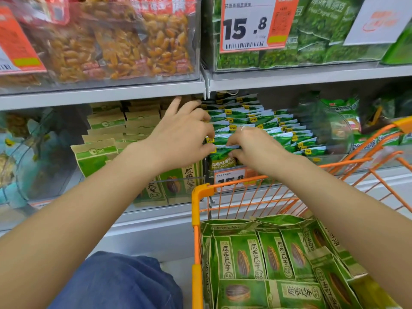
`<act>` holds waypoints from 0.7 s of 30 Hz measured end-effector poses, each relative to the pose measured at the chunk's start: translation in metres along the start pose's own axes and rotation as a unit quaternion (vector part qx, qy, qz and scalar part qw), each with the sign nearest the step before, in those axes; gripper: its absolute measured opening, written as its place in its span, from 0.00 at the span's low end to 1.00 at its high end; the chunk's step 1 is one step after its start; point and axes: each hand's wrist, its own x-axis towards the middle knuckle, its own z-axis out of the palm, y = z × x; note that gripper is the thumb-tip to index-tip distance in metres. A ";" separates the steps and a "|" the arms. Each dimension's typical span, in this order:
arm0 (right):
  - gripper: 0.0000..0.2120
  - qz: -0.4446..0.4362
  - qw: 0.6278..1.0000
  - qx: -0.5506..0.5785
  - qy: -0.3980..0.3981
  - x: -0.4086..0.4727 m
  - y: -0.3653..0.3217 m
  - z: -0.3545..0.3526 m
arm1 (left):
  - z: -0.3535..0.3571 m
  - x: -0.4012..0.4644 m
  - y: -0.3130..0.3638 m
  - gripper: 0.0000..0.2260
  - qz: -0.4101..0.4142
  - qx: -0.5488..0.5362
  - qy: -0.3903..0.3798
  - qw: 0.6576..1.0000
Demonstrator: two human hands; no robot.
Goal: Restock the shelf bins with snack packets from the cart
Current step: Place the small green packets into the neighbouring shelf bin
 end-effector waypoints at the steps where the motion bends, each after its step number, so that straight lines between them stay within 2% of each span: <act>1: 0.14 -0.003 1.000 -0.028 0.001 0.002 -0.001 -0.003 | 0.002 0.004 0.002 0.16 0.006 0.002 -0.027 1.000; 6: 0.11 -0.020 0.993 -0.112 -0.016 0.009 -0.009 -0.013 | 0.014 0.019 0.013 0.16 0.000 0.032 -0.067 0.997; 11: 0.16 -0.020 0.995 -0.063 -0.073 0.012 -0.002 -0.022 | 0.017 0.032 0.018 0.16 -0.007 0.076 -0.083 0.994; 14: 0.16 -0.024 0.993 -0.079 -0.079 0.016 0.001 -0.020 | 0.017 0.036 0.021 0.17 -0.003 0.104 -0.108 0.989; 18: 0.11 -0.024 0.989 -0.113 -0.095 0.022 -0.007 -0.014 | 0.021 0.040 0.026 0.20 0.008 0.130 -0.122 0.984; 21: 0.08 -0.049 0.990 -0.115 -0.059 0.010 -0.007 -0.018 | 0.021 0.039 0.029 0.23 0.017 0.169 -0.115 0.979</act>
